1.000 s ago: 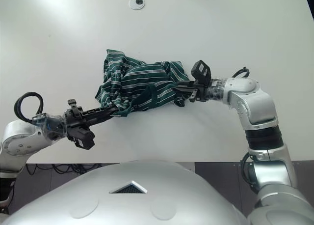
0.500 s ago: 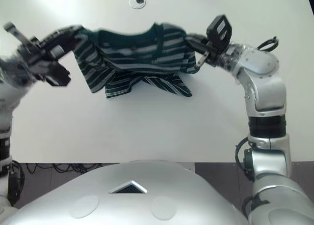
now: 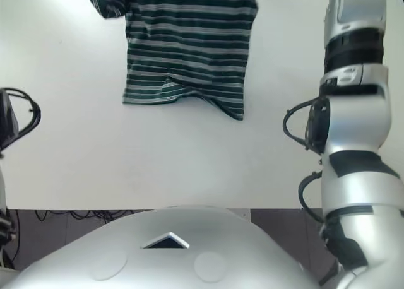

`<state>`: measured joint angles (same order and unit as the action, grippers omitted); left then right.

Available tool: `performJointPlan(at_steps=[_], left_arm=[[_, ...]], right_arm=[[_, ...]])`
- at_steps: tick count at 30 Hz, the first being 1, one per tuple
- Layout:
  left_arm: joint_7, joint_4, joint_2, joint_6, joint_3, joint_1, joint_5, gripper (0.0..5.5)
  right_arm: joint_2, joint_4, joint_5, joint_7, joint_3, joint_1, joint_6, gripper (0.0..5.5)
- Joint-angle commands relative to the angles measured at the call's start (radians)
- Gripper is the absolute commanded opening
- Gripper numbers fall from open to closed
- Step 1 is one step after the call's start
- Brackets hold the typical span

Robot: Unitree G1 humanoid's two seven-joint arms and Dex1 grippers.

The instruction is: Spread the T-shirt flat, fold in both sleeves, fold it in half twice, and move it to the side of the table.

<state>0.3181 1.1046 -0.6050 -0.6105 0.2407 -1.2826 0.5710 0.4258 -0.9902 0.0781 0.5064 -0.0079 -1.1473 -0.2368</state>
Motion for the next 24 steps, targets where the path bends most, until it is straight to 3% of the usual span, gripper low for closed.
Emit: performJointPlan(at_steps=[1, 10, 15, 17, 19, 21, 23, 24], left_arm=[[-0.072, 0.116, 0.033, 0.042, 0.001, -0.170, -0.005, 0.00], [-0.270, 0.119, 0.034, -0.036, -0.023, -0.230, -0.047, 0.00], [-0.143, 0.054, 0.018, -0.176, -0.050, -0.095, -0.147, 0.00], [-0.003, -0.051, -0.002, -0.259, -0.072, 0.057, -0.270, 0.00], [0.344, -0.487, -0.087, -0.168, -0.051, 0.422, -0.711, 0.00], [0.664, -0.941, -0.259, 0.115, -0.049, 0.812, -1.153, 0.00], [0.915, -1.216, -0.506, 0.260, -0.034, 1.186, -1.390, 0.00], [0.987, -1.287, -0.621, 0.219, 0.009, 1.351, -1.423, 0.00]], right_arm=[[-0.004, -0.127, -0.014, -0.076, -0.044, -0.140, -0.056, 0.02], [0.016, -0.117, 0.015, -0.087, -0.118, -0.177, -0.223, 0.02], [-0.008, 0.041, 0.073, 0.107, -0.115, -0.021, -0.282, 0.02], [-0.022, 0.209, 0.158, 0.268, -0.096, 0.130, -0.276, 0.02], [0.019, 0.555, 0.379, 0.566, -0.026, 0.437, -0.087, 0.02], [0.171, 0.875, 0.568, 0.815, 0.062, 0.764, 0.168, 0.02], [0.327, 1.048, 0.645, 0.971, 0.099, 1.011, 0.306, 0.02], [0.389, 1.094, 0.646, 1.034, 0.103, 1.112, 0.324, 0.02]])
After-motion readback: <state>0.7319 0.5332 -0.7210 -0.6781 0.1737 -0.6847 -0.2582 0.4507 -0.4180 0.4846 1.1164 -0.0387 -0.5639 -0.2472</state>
